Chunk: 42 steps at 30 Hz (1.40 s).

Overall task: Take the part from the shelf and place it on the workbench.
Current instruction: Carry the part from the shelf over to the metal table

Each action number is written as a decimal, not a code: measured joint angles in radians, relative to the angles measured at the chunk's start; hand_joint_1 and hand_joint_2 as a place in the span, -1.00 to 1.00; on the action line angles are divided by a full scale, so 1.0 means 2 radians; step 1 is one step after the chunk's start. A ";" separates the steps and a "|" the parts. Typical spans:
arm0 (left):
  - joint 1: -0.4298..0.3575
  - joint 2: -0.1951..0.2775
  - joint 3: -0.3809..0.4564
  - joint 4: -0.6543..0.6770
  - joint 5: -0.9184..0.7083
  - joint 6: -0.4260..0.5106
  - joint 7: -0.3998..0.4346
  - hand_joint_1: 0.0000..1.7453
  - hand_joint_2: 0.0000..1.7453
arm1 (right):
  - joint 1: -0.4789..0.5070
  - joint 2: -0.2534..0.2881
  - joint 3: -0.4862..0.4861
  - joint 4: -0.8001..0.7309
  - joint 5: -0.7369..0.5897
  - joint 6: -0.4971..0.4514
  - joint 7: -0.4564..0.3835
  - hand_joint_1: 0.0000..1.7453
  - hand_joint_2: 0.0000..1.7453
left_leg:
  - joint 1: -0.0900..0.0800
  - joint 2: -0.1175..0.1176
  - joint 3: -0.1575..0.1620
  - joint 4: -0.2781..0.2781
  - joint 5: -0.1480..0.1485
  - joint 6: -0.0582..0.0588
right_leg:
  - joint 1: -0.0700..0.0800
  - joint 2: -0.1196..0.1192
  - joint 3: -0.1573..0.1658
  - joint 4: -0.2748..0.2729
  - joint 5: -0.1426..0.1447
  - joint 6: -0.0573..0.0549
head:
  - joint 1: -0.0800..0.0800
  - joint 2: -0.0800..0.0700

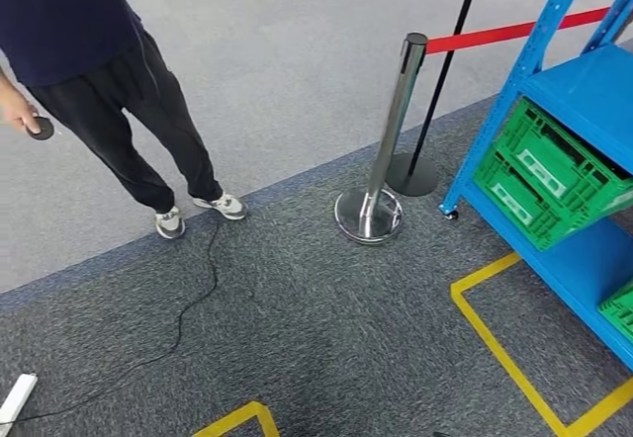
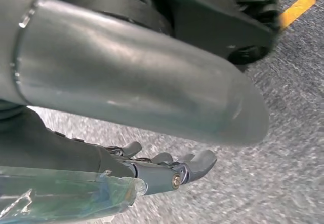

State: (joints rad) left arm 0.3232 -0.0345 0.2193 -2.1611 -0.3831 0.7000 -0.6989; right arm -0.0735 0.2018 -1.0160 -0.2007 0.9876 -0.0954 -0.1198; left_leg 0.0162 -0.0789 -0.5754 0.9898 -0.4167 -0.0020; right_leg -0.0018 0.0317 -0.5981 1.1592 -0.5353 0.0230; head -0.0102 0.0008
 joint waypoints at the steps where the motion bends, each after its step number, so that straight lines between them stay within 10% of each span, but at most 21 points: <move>1: 0.000 0.000 0.000 0.000 0.001 0.000 0.000 1.00 1.00 | 0.000 0.000 0.000 0.000 0.000 0.000 0.000 -1.00 -1.00 | 0.000 -0.006 -0.001 0.001 0.000 -0.001 | 0.000 0.012 0.015 -0.035 0.015 -0.002 | 0.000 0.000; 3: -0.001 0.000 0.000 0.000 0.003 0.000 0.000 1.00 1.00 | -0.001 0.000 0.000 0.000 0.000 0.000 0.000 -1.00 -1.00 | 0.000 -0.018 -0.003 0.001 0.002 -0.006 | 0.001 0.027 0.030 -0.071 0.027 -0.002 | -0.001 0.000; 6: 0.000 0.000 0.000 0.000 0.003 0.000 0.000 1.00 1.00 | -0.002 0.000 0.000 0.000 0.000 0.000 0.001 -1.00 -1.00 | 0.003 -0.028 -0.009 -0.001 0.006 -0.016 | 0.004 0.011 0.035 -0.078 0.032 -0.007 | -0.001 0.000; 12: -0.002 0.001 -0.001 0.000 0.005 0.000 0.000 1.00 1.00 | 0.000 0.000 0.000 0.000 0.000 0.000 0.001 -1.00 -1.00 | -0.001 0.032 -0.073 0.136 -0.063 -0.023 | 0.005 -0.032 0.034 -0.085 0.038 -0.015 | -0.003 0.000; 18: -0.002 0.001 -0.001 0.000 0.006 0.000 0.000 1.00 1.00 | -0.002 0.000 0.000 0.000 0.000 0.000 0.001 -1.00 -1.00 | -0.003 0.074 0.006 0.000 -0.005 -0.017 | 0.010 -0.068 0.035 -0.082 0.031 -0.007 | -0.002 0.000; 21: -0.002 0.001 0.000 0.000 0.006 0.000 0.000 1.00 1.00 | -0.004 0.000 0.000 0.000 0.000 0.000 0.001 -1.00 -1.00 | -0.004 0.060 0.006 -0.004 -0.005 -0.005 | 0.009 -0.080 0.040 -0.082 0.026 0.000 | -0.001 0.000; 25: -0.002 0.000 0.000 0.000 0.006 0.000 0.000 1.00 1.00 | -0.004 0.000 0.000 0.000 0.001 0.001 0.001 -1.00 -1.00 | -0.001 0.037 0.003 -0.005 0.000 0.005 | 0.005 -0.029 0.003 0.006 -0.025 0.010 | 0.002 0.000; 28: -0.002 0.000 0.000 0.000 0.006 0.000 0.000 1.00 1.00 | -0.001 0.000 0.000 0.000 0.001 0.001 0.001 -1.00 -1.00 | -0.002 0.016 0.001 -0.005 0.002 0.006 | 0.004 -0.017 -0.032 0.071 -0.041 0.010 | 0.002 0.000; 32: -0.002 0.000 0.000 0.000 0.006 0.000 0.000 1.00 1.00 | -0.001 0.000 0.000 0.000 0.002 0.001 0.001 -1.00 -1.00 | 0.000 -0.009 0.002 -0.005 0.003 0.003 | 0.001 0.002 0.013 -0.033 0.022 0.008 | 0.002 0.000; 38: -0.001 -0.001 0.000 0.000 0.007 0.000 0.000 1.00 1.00 | -0.001 0.001 0.000 0.000 0.002 0.001 0.001 -1.00 -1.00 | 0.001 -0.026 -0.005 -0.004 0.007 -0.008 | -0.002 0.025 0.030 -0.071 0.032 0.003 | 0.002 0.000; 42: -0.003 -0.002 0.000 0.000 0.009 0.000 0.000 1.00 1.00 | -0.001 0.002 0.000 0.001 0.003 0.000 0.002 -1.00 -1.00 | -0.002 0.019 -0.043 0.064 -0.033 -0.017 | 0.001 -0.005 0.032 -0.080 0.037 -0.012 | -0.002 0.000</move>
State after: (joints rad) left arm 0.3172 -0.0380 0.2203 -2.1611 -0.3652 0.7004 -0.6992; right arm -0.0764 0.2051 -1.0159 -0.1994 0.9946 -0.0947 -0.1165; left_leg 0.0132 -0.0402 -0.6611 1.1173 -0.4820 -0.0365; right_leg -0.0004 0.0208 -0.5349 0.9989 -0.4622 -0.0002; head -0.0141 0.0008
